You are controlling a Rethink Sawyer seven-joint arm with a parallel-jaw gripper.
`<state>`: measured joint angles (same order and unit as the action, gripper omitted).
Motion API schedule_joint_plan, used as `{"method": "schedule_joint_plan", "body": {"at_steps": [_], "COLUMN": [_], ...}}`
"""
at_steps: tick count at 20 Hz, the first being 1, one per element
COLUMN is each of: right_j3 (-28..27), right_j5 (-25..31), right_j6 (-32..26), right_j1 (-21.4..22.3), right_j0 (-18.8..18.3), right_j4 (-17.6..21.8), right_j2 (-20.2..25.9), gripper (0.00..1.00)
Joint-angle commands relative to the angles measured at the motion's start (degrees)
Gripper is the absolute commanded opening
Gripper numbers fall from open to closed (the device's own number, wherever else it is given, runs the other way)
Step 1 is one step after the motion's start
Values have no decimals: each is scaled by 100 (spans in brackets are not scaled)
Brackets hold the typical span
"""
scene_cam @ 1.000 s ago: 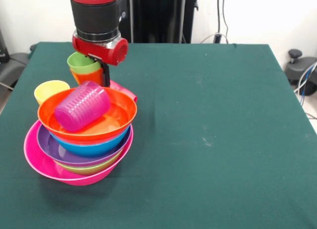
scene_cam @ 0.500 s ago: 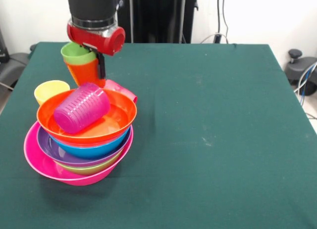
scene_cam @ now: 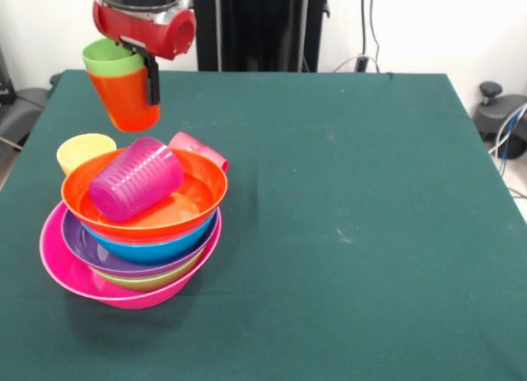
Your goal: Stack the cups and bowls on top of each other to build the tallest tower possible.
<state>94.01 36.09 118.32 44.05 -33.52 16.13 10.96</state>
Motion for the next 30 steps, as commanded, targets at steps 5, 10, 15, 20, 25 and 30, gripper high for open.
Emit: {"method": "schedule_joint_plan", "body": {"at_steps": [5, 10, 15, 20, 25, 30], "right_j3": [-39, -128, -243, -265, -773, -857], "right_j5": [286, 161, -44, -46, 834, 1257], "right_j6": [-238, -217, -196, -212, -454, -517], "right_j1": [-83, -241, -473, -464, -291, -58], "right_j0": [69, 64, 46, 40, 72, 50], "right_j4": [4, 53, 139, 149, 20, -132], "right_j2": [350, 348, 329, 323, 360, 430], "gripper": [0, 0, 0, 0, 0, 0]}}
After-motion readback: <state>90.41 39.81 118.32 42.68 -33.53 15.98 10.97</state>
